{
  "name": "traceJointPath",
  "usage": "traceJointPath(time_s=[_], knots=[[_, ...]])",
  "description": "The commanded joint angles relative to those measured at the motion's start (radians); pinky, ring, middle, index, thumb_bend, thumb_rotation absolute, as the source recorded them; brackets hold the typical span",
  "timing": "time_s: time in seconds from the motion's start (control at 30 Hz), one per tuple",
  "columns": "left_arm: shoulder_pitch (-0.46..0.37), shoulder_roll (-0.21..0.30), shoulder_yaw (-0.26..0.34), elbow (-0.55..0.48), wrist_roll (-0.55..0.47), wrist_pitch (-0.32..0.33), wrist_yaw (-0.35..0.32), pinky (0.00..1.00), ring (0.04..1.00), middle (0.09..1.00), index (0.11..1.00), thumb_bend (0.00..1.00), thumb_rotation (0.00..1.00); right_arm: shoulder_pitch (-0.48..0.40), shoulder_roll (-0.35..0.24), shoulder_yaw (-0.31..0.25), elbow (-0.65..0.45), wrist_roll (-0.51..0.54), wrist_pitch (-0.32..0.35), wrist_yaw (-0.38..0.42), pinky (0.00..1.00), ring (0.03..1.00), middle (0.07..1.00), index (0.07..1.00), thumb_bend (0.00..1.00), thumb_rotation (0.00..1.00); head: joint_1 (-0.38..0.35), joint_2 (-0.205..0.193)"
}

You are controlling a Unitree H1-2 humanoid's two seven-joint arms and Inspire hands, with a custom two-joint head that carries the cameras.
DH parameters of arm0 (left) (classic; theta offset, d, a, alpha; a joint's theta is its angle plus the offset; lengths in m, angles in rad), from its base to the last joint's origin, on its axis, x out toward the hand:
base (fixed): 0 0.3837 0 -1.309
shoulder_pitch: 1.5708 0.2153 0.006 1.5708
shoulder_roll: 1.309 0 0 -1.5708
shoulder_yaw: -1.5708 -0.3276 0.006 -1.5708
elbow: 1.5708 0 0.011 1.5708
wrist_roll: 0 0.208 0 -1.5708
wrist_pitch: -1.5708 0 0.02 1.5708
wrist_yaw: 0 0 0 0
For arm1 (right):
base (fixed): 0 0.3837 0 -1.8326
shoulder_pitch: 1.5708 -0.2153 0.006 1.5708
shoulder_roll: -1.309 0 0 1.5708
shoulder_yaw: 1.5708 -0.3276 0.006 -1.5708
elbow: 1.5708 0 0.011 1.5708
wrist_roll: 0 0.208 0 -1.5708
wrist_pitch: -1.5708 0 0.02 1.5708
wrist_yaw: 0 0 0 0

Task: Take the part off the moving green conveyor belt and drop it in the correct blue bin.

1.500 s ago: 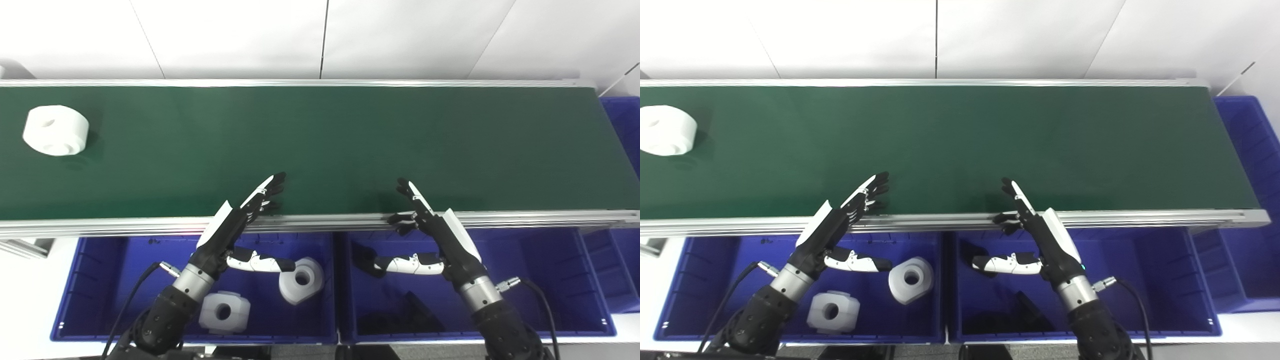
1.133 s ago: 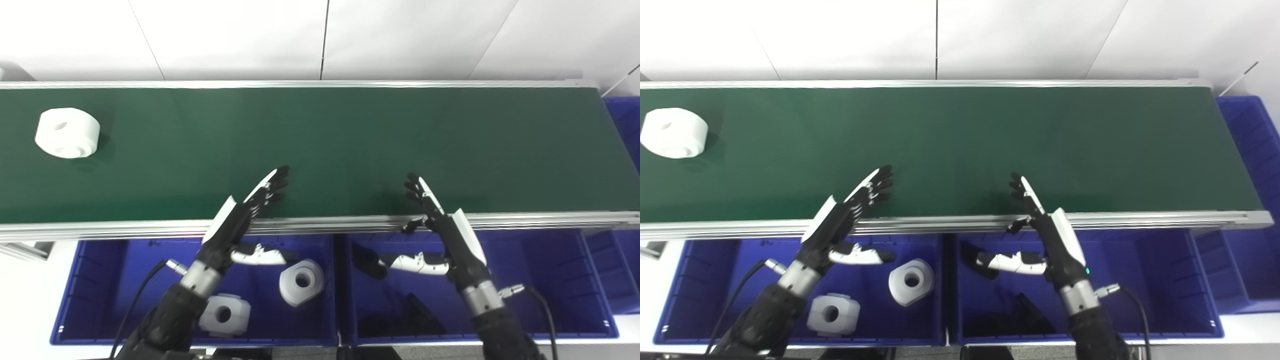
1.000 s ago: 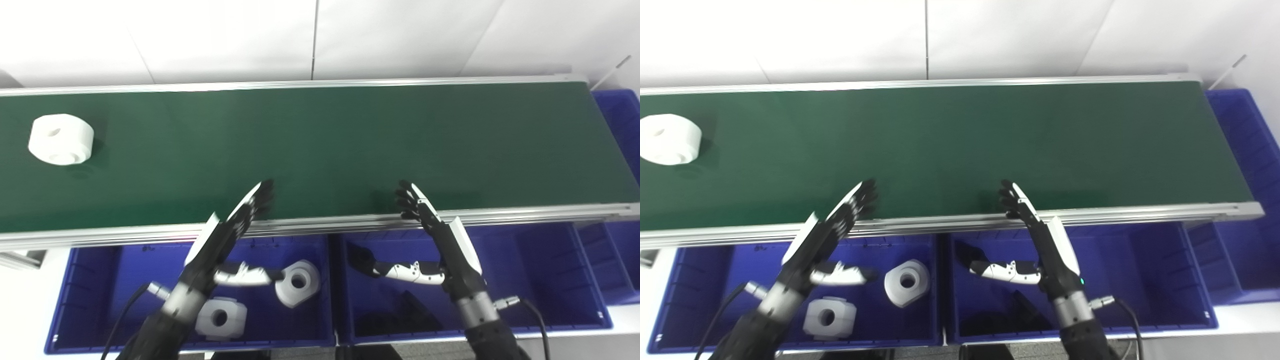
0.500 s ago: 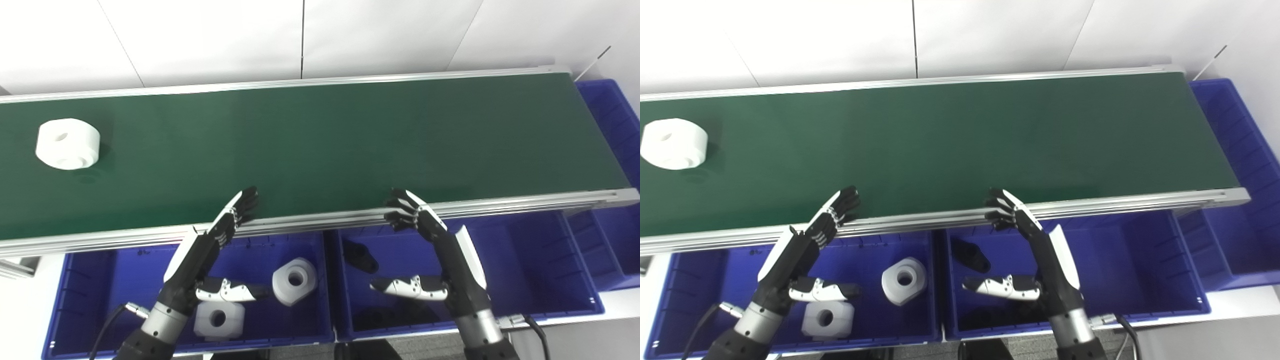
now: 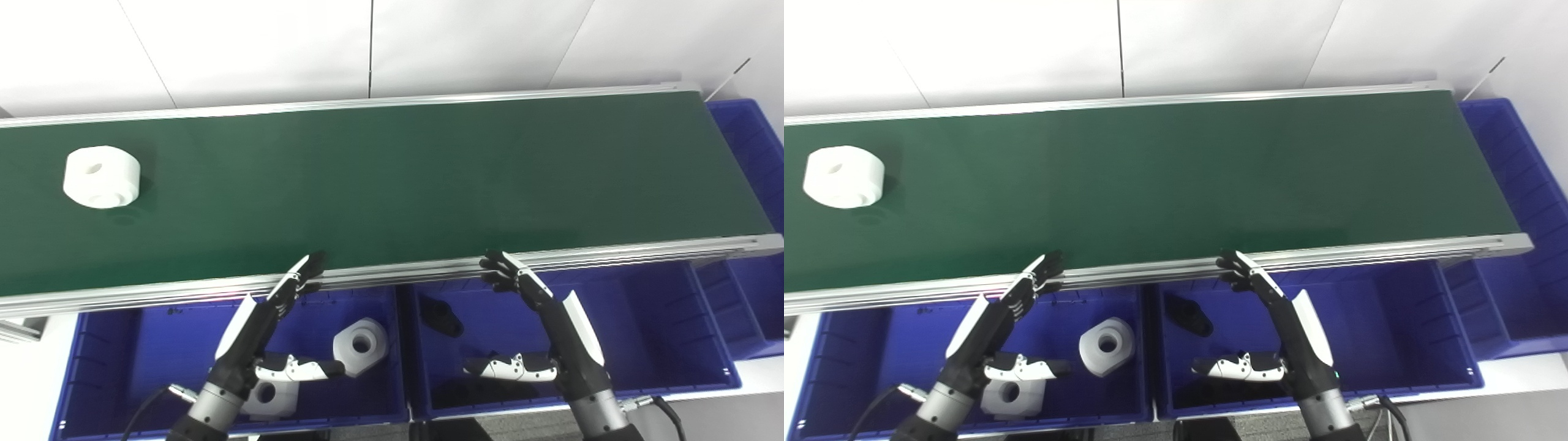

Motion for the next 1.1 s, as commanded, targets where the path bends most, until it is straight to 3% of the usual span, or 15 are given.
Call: traceJointPath(time_s=[0.0, 0.07, 0.17, 0.33, 0.53, 0.73, 0.8, 1.07], knots=[[-0.006, 0.023, -0.024, -0.011, 0.014, -0.031, 0.055, 0.86, 0.929, 0.970, 0.944, 0.84, 0.37, -0.003, -0.010, -0.004, -0.015, 0.016, -0.036, 0.006, 0.77, 0.787, 0.832, 0.873, 0.98, 0.32, 0.039, 0.000], [-0.011, 0.033, -0.054, -0.007, 0.018, -0.031, 0.085, 0.87, 0.933, 0.980, 0.954, 0.83, 0.36, -0.010, -0.023, -0.004, -0.007, 0.037, -0.036, 0.019, 0.77, 0.796, 0.839, 0.878, 0.98, 0.32, 0.076, 0.005], [-0.016, 0.039, -0.089, 0.000, 0.004, -0.031, 0.111, 0.86, 0.930, 0.974, 0.959, 0.88, 0.44, -0.023, -0.043, -0.005, 0.007, 0.070, -0.033, 0.044, 0.76, 0.827, 0.871, 0.889, 0.97, 0.36, 0.110, 0.004], [-0.030, 0.053, -0.137, 0.011, 0.021, -0.031, 0.172, 0.88, 0.940, 0.986, 0.963, 0.88, 0.46, -0.042, -0.061, -0.003, 0.016, 0.044, -0.034, 0.056, 0.73, 0.835, 0.885, 0.892, 0.98, 0.41, 0.117, -0.008], [-0.034, 0.066, -0.157, 0.016, 0.002, -0.031, 0.206, 0.88, 0.936, 0.984, 0.963, 0.88, 0.46, -0.053, -0.056, -0.001, 0.028, -0.023, -0.046, 0.049, 0.71, 0.836, 0.890, 0.885, 0.98, 0.42, 0.110, -0.068], [-0.048, 0.071, -0.165, 0.052, -0.022, -0.031, 0.196, 0.90, 0.945, 0.978, 0.950, 0.90, 0.43, -0.064, -0.063, 0.006, 0.037, -0.015, -0.043, 0.064, 0.70, 0.834, 0.902, 0.904, 1.00, 0.42, 0.106, -0.120], [-0.058, 0.068, -0.165, 0.066, -0.031, -0.031, 0.188, 0.90, 0.946, 0.977, 0.946, 0.90, 0.41, -0.071, -0.065, 0.008, 0.043, 0.001, -0.047, 0.070, 0.70, 0.839, 0.905, 0.906, 0.99, 0.40, 0.108, -0.131], [-0.085, 0.090, -0.198, 0.083, 0.014, -0.031, 0.265, 0.87, 0.935, 0.979, 0.946, 0.90, 0.39, -0.067, -0.060, 0.009, 0.046, -0.011, -0.062, 0.057, 0.71, 0.835, 0.889, 0.907, 1.00, 0.39, 0.114, -0.129]])
